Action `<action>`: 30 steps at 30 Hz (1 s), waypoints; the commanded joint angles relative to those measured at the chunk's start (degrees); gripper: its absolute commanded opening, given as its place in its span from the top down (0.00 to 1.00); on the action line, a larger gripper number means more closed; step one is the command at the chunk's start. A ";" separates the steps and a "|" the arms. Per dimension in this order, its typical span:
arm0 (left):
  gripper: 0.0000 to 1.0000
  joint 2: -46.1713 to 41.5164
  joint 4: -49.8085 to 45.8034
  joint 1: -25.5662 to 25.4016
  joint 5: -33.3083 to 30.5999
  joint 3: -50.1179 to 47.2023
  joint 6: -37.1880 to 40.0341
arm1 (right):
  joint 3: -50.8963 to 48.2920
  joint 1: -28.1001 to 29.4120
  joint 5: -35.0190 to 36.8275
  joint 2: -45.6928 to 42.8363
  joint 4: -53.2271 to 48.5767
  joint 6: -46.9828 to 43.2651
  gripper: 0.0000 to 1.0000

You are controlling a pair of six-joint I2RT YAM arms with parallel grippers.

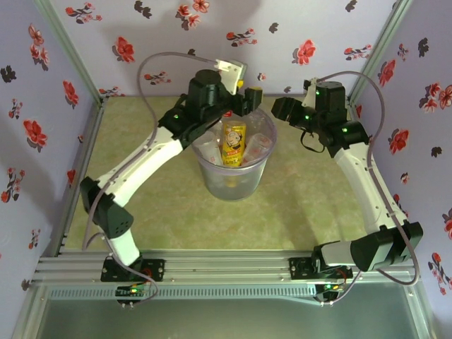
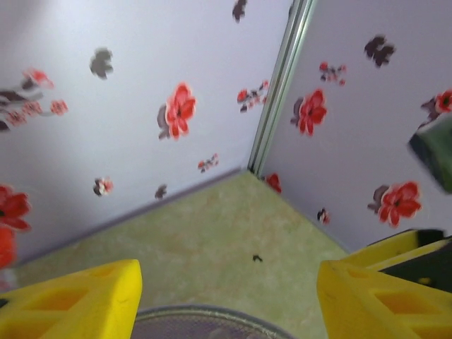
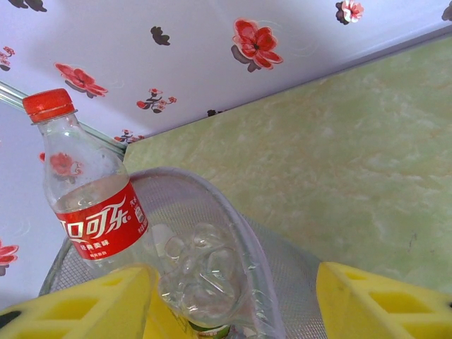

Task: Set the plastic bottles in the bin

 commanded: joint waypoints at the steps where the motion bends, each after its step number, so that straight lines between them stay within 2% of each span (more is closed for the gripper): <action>1: 0.32 -4.09 2.59 3.30 -3.48 -3.52 -1.16 | -0.48 -0.47 0.73 -1.20 -0.47 -1.02 0.36; 5: 0.32 -7.86 4.77 7.45 -4.25 -10.48 -5.04 | -1.12 -0.43 1.29 -1.81 -1.38 -1.58 0.36; 8: 0.27 -12.92 6.54 10.35 -6.06 -18.99 -5.88 | -2.03 -1.45 3.24 -3.58 -2.94 -2.94 0.35; 13: 0.21 -23.33 5.91 17.83 -7.87 -34.00 -7.92 | -4.87 -6.40 5.53 -6.59 -5.25 -5.92 0.34; 16: 0.17 -30.60 3.81 22.19 -12.44 -41.80 -7.49 | -8.10 -10.34 7.93 -7.77 -6.06 -7.93 0.29; 18: 0.12 -34.46 2.61 24.71 -15.50 -46.89 -6.74 | -12.39 -12.90 8.78 -8.41 -3.97 -9.00 0.19; 19: 0.08 -36.20 2.12 25.83 -17.29 -49.41 -6.20 | -14.38 -14.03 9.34 -8.62 -2.79 -9.42 0.06; 20: 0.05 -37.57 1.69 26.86 -18.74 -51.83 -5.55 | -16.51 -15.03 10.21 -8.62 -1.50 -9.66 0.01; 22: 0.00 -39.27 0.72 28.72 -20.58 -55.37 -4.83 | -20.49 -16.22 11.79 -8.70 1.65 -10.24 0.01; 25: 0.00 -40.32 0.46 29.33 -24.85 -59.88 -2.98 | -27.51 -16.50 14.78 -9.76 9.39 -13.00 0.01; 28: 0.00 -40.53 4.50 29.42 -30.05 -65.57 -1.20 | -33.64 -16.50 19.19 -11.00 15.42 -15.93 0.01; 30: 0.00 -40.27 7.63 29.90 -31.24 -68.88 -0.80 | -36.90 -16.50 22.28 -11.64 18.34 -17.91 0.01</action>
